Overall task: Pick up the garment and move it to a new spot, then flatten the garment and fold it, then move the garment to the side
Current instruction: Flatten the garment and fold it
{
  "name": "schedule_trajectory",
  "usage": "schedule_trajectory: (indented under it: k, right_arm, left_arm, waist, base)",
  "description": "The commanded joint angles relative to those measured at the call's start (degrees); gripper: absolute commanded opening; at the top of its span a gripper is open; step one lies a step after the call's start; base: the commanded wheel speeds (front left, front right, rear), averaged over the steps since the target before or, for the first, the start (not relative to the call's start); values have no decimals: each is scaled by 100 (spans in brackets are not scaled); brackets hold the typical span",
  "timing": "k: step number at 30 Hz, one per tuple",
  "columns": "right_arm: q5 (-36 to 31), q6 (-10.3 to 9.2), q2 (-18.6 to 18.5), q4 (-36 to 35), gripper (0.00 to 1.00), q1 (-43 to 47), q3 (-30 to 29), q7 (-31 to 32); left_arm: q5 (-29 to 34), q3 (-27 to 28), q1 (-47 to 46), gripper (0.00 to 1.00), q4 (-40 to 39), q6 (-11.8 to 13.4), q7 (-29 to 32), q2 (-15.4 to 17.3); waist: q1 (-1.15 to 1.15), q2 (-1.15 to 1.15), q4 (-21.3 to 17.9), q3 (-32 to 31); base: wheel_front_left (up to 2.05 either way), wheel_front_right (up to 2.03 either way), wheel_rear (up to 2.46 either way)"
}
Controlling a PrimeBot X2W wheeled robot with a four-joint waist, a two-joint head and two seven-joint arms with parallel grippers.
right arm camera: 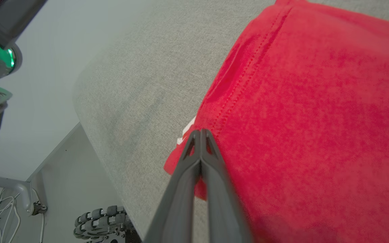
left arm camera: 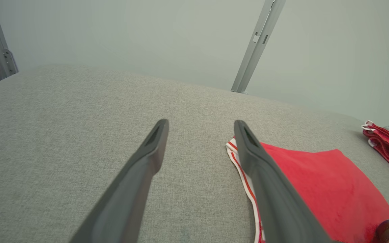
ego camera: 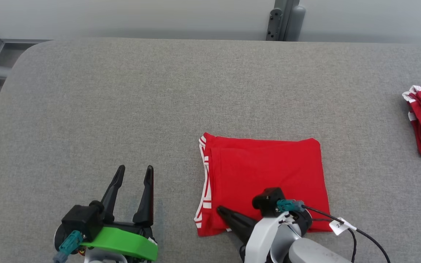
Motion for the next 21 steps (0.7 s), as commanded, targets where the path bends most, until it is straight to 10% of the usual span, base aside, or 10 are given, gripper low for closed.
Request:
schedule_trajectory:
  k: [1, 12, 18, 21]
  right_arm:
    - [130, -2, -126, 50, 0, -106, 58, -77]
    - [441, -2, -477, -65, 0, -241, -696, -1047]
    - [6, -2, -393, -204, 79, -24, -1794, -1346]
    - [-323, -2, -303, -324, 100, 149, -2379, -1382]
  left_arm:
    - [-21, 13, -93, 100, -25, 24, -12, 43]
    - [-48, 118, -30, 100, -85, 84, -29, 51]
    - [-7, 239, -133, 100, -47, 87, -45, 21]
    - [23, 352, -147, 100, -25, 89, -43, -38]
  waist:
    - [0, 0, 16, 12]
    - [0, 0, -225, -29]
    - [0, 0, -490, -84]
    - [0, 0, -609, -123]
  base:
    - [0, 0, 0]
    - [0, 0, 0]
    - [0, 0, 0]
    - [0, 0, 0]
